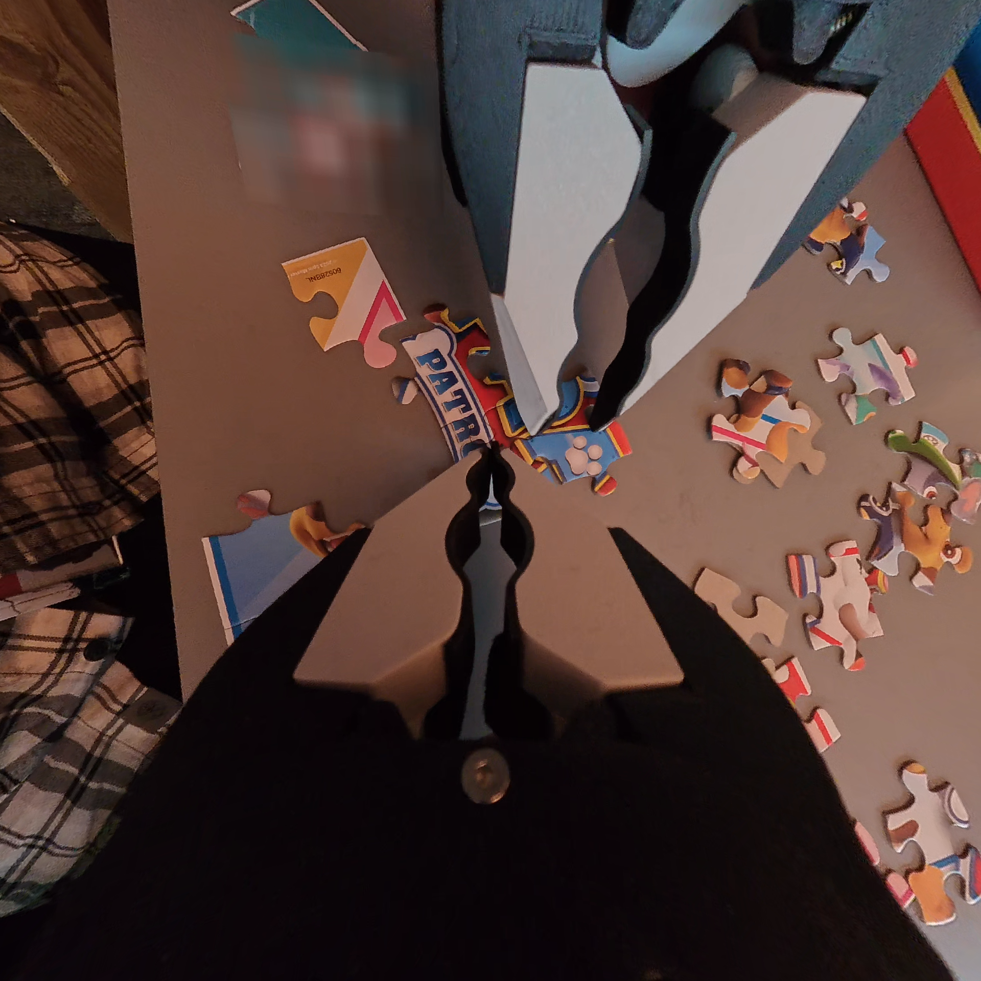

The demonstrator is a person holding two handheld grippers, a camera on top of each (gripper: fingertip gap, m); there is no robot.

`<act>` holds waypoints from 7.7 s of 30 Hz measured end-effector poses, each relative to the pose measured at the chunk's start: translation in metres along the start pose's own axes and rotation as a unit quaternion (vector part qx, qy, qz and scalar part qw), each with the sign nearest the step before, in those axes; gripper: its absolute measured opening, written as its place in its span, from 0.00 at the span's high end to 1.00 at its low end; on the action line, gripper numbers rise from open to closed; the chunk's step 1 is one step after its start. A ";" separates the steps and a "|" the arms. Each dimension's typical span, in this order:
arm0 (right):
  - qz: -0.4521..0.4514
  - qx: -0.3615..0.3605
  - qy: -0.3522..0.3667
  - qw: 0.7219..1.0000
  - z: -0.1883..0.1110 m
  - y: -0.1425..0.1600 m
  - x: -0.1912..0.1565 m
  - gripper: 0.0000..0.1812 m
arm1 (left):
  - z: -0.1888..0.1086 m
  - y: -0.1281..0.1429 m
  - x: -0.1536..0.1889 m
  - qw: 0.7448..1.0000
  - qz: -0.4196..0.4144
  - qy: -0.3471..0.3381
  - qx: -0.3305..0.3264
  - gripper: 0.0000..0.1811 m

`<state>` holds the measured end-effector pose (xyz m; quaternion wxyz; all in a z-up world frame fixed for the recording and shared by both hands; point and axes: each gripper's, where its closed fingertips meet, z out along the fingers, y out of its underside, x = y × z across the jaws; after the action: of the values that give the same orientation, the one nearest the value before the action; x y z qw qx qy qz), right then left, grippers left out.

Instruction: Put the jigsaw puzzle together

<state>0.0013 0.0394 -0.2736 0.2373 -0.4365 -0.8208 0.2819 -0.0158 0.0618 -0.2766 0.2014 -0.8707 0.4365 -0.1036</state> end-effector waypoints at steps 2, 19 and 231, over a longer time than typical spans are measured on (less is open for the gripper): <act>-0.006 0.001 0.003 1.000 0.000 0.000 0.000 1.00 | 0.000 0.000 0.000 1.000 0.006 0.000 -0.005 0.89; -0.014 -0.034 0.033 0.999 0.001 0.003 0.016 1.00 | -0.003 0.004 -0.001 1.000 -0.011 0.005 0.000 0.89; 0.015 0.011 0.005 1.000 0.011 -0.019 0.032 0.98 | -0.033 0.045 -0.004 0.966 -0.243 -0.008 0.093 0.74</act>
<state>-0.0329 0.0552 -0.2638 0.2414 -0.4479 -0.8098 0.2921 -0.0622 0.0318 -0.2668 0.2539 -0.9289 0.1986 -0.1824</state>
